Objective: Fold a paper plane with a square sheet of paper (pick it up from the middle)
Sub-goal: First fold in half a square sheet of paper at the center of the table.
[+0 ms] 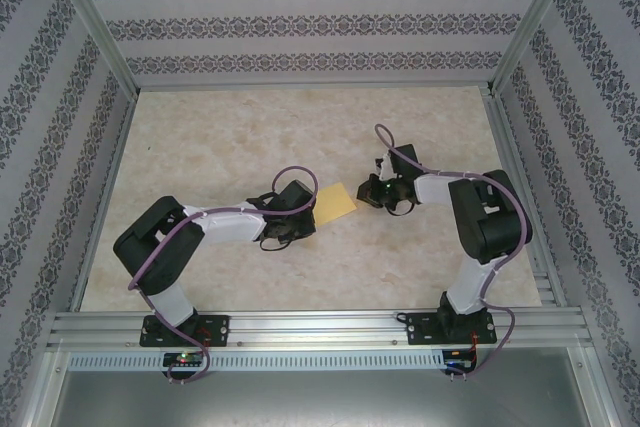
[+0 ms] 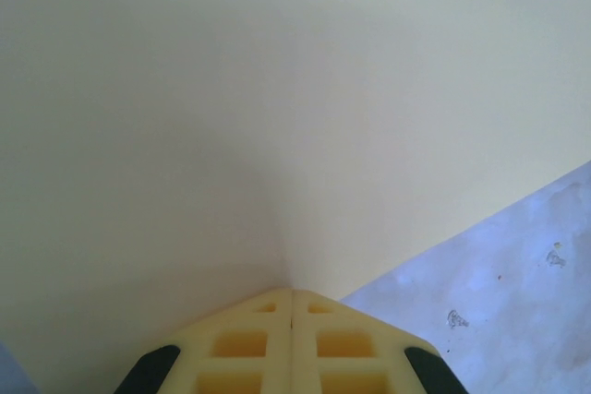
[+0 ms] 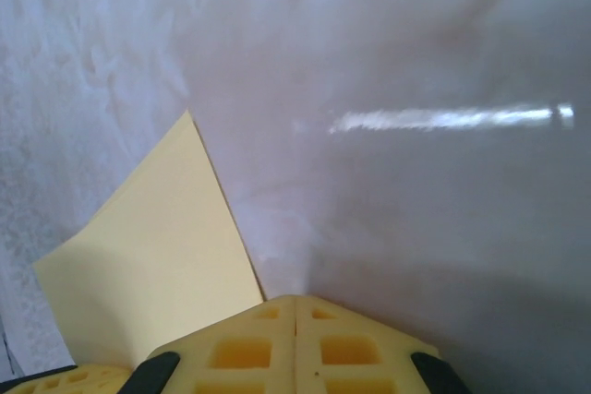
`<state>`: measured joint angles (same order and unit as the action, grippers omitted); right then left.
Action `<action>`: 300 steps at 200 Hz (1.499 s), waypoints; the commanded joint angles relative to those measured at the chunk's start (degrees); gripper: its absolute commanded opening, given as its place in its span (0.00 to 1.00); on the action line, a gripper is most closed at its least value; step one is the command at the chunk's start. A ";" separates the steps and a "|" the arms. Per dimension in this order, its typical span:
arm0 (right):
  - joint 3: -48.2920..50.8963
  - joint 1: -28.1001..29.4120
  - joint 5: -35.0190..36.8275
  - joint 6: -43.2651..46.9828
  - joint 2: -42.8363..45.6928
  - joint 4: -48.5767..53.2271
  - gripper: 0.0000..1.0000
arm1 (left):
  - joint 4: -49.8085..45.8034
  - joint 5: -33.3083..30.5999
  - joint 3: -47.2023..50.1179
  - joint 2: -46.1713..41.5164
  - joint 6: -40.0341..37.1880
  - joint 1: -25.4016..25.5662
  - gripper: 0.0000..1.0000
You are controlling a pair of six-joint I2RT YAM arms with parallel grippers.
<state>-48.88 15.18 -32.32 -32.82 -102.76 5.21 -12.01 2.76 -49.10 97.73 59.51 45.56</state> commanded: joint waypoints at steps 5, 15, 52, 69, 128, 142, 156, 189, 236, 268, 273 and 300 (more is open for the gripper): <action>0.71 0.82 0.98 0.77 6.59 -0.01 0.07 | -5.63 -0.88 2.04 -0.43 -0.17 0.67 0.00; 0.99 1.95 1.45 0.32 8.32 0.28 0.07 | -4.65 -0.57 1.81 -0.70 -0.66 0.67 0.00; 0.76 8.77 1.53 -1.32 6.69 0.23 0.07 | -3.14 0.09 0.76 -1.03 -2.01 0.74 0.00; 0.63 10.90 1.43 -2.38 3.67 -0.98 0.06 | -2.45 0.14 0.52 -1.40 -2.59 0.68 0.00; 0.95 12.23 0.06 -3.96 -1.50 -4.32 0.06 | 5.13 2.68 0.41 -3.33 -4.71 0.67 0.00; 0.91 12.25 0.22 -4.01 -2.01 -4.26 0.06 | 8.19 4.77 0.09 -2.71 -3.91 0.68 0.00; 0.98 12.19 0.32 -4.01 -2.42 -3.92 0.06 | 10.13 6.40 -0.71 -1.36 -3.31 0.75 0.00; 1.44 12.24 0.76 -3.79 -2.87 -3.67 0.06 | 10.88 6.81 -3.25 2.70 -2.73 0.76 0.00; 1.87 12.25 0.85 -3.77 -3.37 -3.67 0.06 | 15.50 3.81 -1.32 4.92 -0.69 0.76 0.00; 2.22 12.24 1.18 -3.57 -3.76 -3.41 0.06 | 20.49 1.07 4.29 4.04 1.97 0.77 0.00; 2.32 12.24 1.31 -3.59 -3.76 -3.29 0.06 | 20.54 0.87 4.97 3.71 2.30 0.76 0.00; 2.63 12.24 1.80 -3.83 -4.17 -3.36 0.06 | 19.34 -1.20 8.44 1.40 3.98 0.80 0.00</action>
<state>-48.12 27.29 -32.73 -36.38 -104.64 1.19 8.40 5.54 -44.42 101.01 60.64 45.67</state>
